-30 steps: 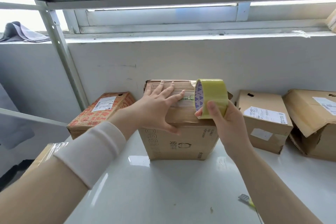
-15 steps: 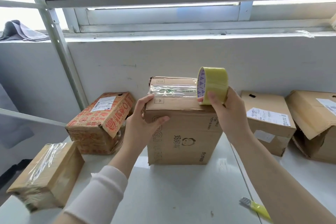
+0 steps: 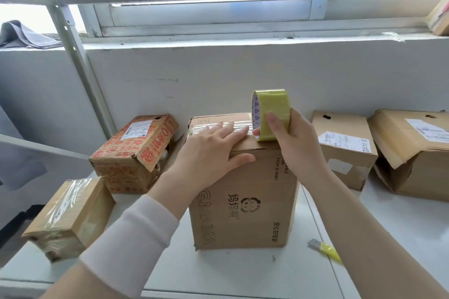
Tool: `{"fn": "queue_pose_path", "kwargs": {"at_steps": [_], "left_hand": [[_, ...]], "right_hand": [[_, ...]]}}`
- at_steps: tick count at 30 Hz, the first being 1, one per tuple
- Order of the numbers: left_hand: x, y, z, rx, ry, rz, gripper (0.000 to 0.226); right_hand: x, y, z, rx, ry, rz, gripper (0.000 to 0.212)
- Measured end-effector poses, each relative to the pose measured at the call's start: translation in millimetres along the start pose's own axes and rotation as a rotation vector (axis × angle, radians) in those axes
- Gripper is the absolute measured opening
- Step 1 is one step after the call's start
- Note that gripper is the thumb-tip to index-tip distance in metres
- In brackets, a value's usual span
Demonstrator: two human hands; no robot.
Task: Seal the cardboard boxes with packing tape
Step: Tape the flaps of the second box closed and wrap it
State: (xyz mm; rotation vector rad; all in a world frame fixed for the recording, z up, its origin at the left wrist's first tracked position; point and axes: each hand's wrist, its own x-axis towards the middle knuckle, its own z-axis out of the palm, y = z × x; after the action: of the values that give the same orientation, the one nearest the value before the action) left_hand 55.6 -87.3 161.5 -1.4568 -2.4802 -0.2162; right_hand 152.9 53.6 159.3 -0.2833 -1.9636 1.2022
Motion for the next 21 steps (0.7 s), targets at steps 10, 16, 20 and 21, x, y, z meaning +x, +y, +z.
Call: {"fn": "queue_pose_path", "kwargs": {"at_steps": [10, 16, 20, 21], "left_hand": [[-3, 2, 4, 0.029, -0.055, -0.008, 0.064], [1, 1, 7, 0.038, -0.042, -0.013, 0.062], [3, -1, 7, 0.002, -0.054, -0.051, 0.06], [4, -2, 7, -0.006, -0.05, -0.07, 0.059]], "right_hand": [[-70, -23, -16, 0.336, 0.083, 0.024, 0.024], [-69, -20, -6, 0.13, 0.023, 0.013, 0.019], [-76, -41, -8, 0.285, 0.057, 0.058, 0.017], [-87, -41, -6, 0.322, 0.053, 0.098, 0.019]]}}
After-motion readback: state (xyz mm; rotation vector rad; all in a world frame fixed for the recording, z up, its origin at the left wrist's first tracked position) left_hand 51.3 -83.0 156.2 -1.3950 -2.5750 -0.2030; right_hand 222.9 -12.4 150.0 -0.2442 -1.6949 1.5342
